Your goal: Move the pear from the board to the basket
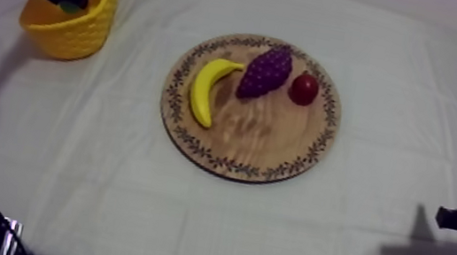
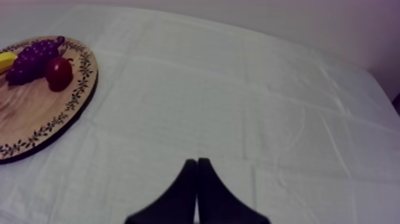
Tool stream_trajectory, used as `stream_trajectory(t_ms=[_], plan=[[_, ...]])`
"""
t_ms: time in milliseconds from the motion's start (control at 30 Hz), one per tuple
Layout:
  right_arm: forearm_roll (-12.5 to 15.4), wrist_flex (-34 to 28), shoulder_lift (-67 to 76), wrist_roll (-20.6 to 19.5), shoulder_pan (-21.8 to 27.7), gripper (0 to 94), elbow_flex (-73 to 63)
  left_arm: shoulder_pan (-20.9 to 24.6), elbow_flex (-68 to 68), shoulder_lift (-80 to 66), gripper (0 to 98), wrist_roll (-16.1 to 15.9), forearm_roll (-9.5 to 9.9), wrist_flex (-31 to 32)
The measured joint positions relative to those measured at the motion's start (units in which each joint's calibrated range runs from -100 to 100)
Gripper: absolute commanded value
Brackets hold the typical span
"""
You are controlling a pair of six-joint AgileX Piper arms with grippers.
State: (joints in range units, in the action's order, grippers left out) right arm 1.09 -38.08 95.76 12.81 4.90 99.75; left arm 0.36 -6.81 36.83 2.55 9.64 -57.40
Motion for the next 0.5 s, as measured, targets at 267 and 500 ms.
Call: stream_trajectory(t_ms=[267, 500], plan=[[0.00, 0.00, 0.00, 0.00, 0.00, 0.3, 0.00, 1.11, 0.10, -0.96, 72.1, -1.58, -2.25, 1.01], [0.00, 0.00, 0.00, 0.00, 0.00, 0.3, 0.00, 0.99, 7.22, -8.50, 11.4, -2.01, -2.61, 5.03]])
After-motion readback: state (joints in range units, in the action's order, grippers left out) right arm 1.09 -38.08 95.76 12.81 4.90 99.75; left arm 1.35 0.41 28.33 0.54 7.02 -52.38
